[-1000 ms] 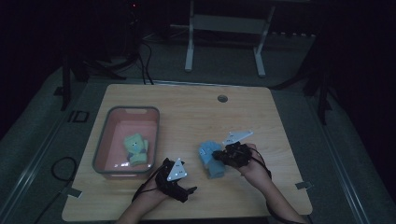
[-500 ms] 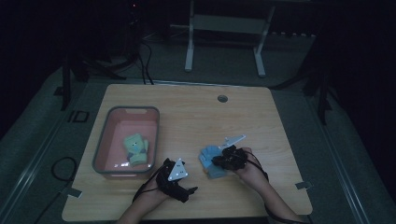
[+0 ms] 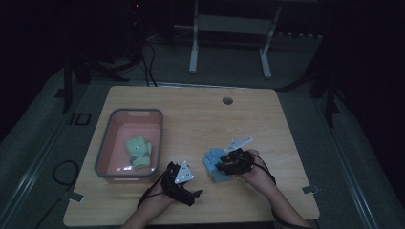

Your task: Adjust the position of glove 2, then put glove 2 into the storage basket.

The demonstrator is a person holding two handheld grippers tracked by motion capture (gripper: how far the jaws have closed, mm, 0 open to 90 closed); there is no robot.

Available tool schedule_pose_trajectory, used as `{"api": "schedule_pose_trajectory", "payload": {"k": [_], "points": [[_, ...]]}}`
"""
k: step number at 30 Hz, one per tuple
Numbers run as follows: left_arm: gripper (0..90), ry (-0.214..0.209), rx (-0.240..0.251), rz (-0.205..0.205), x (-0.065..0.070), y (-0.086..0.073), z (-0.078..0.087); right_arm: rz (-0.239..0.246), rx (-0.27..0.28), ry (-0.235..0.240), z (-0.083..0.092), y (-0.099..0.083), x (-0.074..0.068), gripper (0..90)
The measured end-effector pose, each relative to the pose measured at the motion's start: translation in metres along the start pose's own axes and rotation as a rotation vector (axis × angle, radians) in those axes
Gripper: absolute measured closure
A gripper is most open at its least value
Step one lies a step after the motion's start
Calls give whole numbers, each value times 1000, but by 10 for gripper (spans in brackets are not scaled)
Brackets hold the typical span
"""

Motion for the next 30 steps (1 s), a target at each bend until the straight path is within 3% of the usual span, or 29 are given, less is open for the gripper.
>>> {"api": "schedule_pose_trajectory", "payload": {"k": [2, 4, 7, 11, 14, 17, 27, 30], "points": [[25, -20, -2, 17, 1, 0, -1, -13, 25, -3, 2, 2, 2, 378], [25, -36, -4, 20, 3, 0, -2, -23, 45, 28, 5, 2, 2, 274], [25, -43, -7, -14, 8, 2, -4, -47, 73, 49, 9, 2, 3, 170], [25, -43, -16, -57, 14, 6, -6, -40, 59, 36, 14, -3, 8, 165], [26, -52, -10, -73, 17, 8, -7, -45, 73, 31, 17, -3, 13, 179], [48, -53, -4, -105, 21, 14, -9, -45, 108, -7, 24, -2, 22, 144], [137, -76, 21, -167, 27, 30, -21, -135, 112, 17, 29, -4, 29, 133], [150, -75, 31, -189, 28, 37, -24, -129, 114, 24, 29, -3, 30, 139]]}}
Point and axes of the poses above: each handheld gripper's, and its own axes: z roughly backward along the jaws, y roughly out of its top, x roughly to its right, the point moved 10 cm from there along -z, roughly forward along the jaws, and after that the axes turned 3 degrees about -x, right-handed, at the moved point
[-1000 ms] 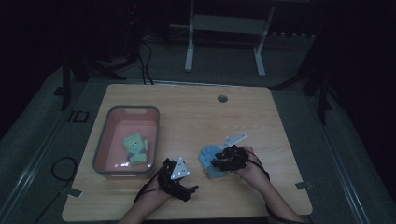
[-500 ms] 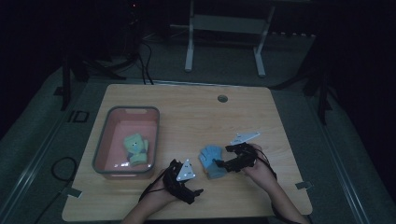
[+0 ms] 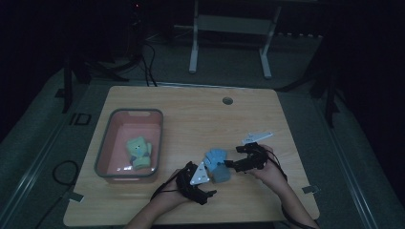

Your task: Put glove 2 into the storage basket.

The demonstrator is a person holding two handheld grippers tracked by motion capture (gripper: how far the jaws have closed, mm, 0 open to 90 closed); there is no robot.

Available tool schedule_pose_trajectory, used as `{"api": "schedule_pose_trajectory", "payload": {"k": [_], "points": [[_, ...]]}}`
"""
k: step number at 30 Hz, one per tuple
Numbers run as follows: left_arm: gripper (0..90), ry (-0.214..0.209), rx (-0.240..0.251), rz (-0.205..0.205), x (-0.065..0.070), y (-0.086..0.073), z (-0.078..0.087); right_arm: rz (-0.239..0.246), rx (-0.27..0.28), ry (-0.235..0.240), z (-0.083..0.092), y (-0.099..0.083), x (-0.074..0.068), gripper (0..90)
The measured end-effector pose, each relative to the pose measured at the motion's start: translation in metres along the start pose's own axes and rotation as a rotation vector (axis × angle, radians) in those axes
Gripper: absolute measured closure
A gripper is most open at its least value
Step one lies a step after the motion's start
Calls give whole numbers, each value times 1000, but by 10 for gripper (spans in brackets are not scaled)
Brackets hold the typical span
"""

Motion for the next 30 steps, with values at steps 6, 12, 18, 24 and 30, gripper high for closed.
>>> {"api": "schedule_pose_trajectory", "payload": {"k": [6, 12, 18, 24, 30], "points": [[158, -7, 6, -33, 0, 12, -8, 1, 12, -10, 0, 6, 6, 255], [181, -25, 2, -76, -2, 19, -18, -7, 32, -20, -7, 16, 13, 423], [268, -25, 5, -129, -4, 22, -24, -2, -12, -7, -24, 20, 14, 390], [316, -13, -78, -198, -6, 9, -36, -20, -38, 6, -43, 22, 15, 329], [425, 0, -85, -198, -9, 7, -37, 4, -76, -13, -56, 12, 17, 300]]}}
Point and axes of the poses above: each handheld gripper's, and its own axes: z roughly backward along the jaws, y roughly out of its top, x roughly to its right, the point moved 10 cm from there along -z, roughly forward along the jaws, and after that the axes turned 3 degrees about -x, right-handed, at the moved point
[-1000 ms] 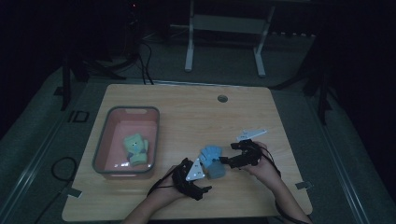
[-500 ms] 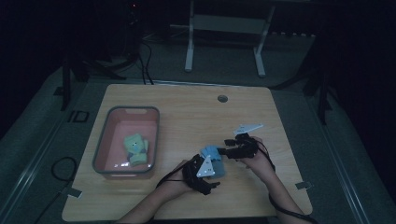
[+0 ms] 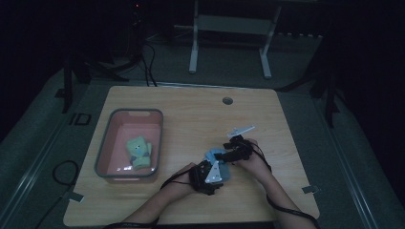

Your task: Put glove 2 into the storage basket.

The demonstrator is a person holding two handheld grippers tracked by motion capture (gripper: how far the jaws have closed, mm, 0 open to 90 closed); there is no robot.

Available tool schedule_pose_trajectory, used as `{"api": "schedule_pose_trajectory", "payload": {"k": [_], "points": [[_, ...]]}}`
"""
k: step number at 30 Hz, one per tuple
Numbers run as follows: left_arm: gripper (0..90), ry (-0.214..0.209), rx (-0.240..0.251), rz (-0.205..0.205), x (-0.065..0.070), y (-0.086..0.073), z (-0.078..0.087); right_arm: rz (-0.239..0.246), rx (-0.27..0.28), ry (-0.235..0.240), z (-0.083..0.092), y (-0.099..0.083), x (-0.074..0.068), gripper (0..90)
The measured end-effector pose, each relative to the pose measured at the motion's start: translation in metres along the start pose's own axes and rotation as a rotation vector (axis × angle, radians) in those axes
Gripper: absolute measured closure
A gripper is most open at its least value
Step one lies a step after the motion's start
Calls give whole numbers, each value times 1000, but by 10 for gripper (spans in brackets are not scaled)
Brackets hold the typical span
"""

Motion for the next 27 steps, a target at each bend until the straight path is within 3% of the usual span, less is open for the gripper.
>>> {"api": "schedule_pose_trajectory", "payload": {"k": [2, 3, 7, 9, 13, 14, 15, 16, 18, 27], "points": [[514, 4, -8, -5, -1, 0, 0, 14, -18, -21, -3, -5, 1, 292], [514, -4, -13, -8, -1, 0, 0, 14, -18, -21, -3, -5, 1, 292], [653, -13, -29, -12, 0, 0, 0, 11, -15, -22, -4, -10, 0, 287], [687, -13, -38, -22, -1, -1, 1, 21, -25, -7, -3, -11, -3, 346], [718, -32, -37, -7, -1, -1, 2, 25, -30, 25, -3, -11, -7, 435], [727, -43, -32, 6, -2, -1, 2, 38, -38, 50, -3, -11, -10, 570], [732, -43, -32, 6, -2, -1, 2, 38, -38, 50, -3, -11, -10, 570], [732, -51, -29, 12, -3, -2, 2, 25, -43, 79, -4, -11, -13, 603], [745, -72, -17, 31, -4, -2, 3, 12, -54, 129, -5, -11, -18, 721], [766, -91, -35, 56, -5, -1, 9, -45, -30, 153, -4, -9, -19, 776]]}}
Point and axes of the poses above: each handheld gripper's, and its own axes: z roughly backward along the jaws, y roughly out of its top, x roughly to its right, the point moved 10 cm from there along -z, roughly forward along the jaws, and after that the axes turned 3 degrees about -x, right-handed, at the moved point
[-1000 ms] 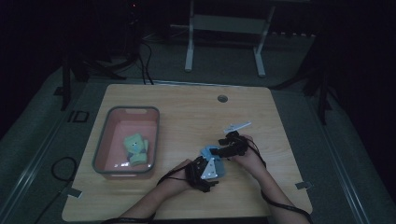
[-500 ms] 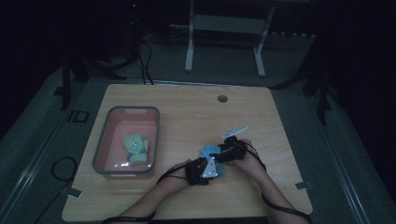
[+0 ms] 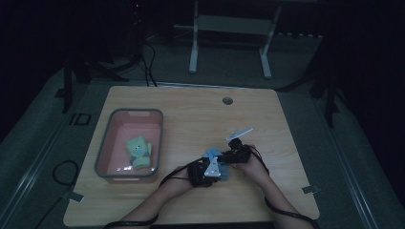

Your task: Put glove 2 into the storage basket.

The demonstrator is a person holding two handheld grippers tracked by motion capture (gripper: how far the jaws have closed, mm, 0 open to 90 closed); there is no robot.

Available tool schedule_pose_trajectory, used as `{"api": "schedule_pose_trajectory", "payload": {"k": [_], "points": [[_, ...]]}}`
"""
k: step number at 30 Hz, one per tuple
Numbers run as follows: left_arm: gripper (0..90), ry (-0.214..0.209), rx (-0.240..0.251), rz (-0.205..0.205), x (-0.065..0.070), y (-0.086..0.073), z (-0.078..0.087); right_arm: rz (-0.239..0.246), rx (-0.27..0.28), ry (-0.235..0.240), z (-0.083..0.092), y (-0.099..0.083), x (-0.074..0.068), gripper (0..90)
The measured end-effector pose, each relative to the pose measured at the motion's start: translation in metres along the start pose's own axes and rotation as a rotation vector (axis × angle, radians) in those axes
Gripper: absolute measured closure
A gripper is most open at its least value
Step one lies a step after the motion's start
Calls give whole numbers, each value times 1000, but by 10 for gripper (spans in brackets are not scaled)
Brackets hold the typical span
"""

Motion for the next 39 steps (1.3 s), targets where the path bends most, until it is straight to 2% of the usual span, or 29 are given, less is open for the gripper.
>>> {"api": "schedule_pose_trajectory", "payload": {"k": [6, 11, 22, 25, 28, 30, 31, 36, 39], "points": [[769, 5, -2, -4, -4, 3, 9, 1, 18, -1, 7, 6, -3, 780], [770, 27, -1, -15, -10, 8, 22, 9, 47, -13, 17, 20, -9, 779], [769, 58, -4, -12, -19, 14, 49, 40, 81, -13, 31, 48, -25, 779], [769, 64, -2, -10, -22, 15, 57, 48, 84, -12, 32, 52, -27, 780], [770, 71, 0, -6, -25, 16, 67, 59, 100, -7, 36, 64, -33, 781], [769, 71, 0, -3, -26, 16, 69, 59, 100, -7, 36, 64, -33, 781], [769, 76, -2, -2, -28, 15, 75, 61, 100, -7, 37, 66, -35, 781], [770, 92, -11, -4, -33, 12, 91, 84, 111, -6, 38, 84, -47, 781], [770, 100, -14, -3, -34, 11, 95, 88, 112, -4, 37, 88, -51, 781]]}}
Point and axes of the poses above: each handheld gripper's, and its own axes: z roughly backward along the jaws, y roughly out of its top, x roughly to its right, the point moved 10 cm from there along -z, roughly forward along the jaws, and after that the axes turned 3 degrees about -x, right-handed, at the moved point
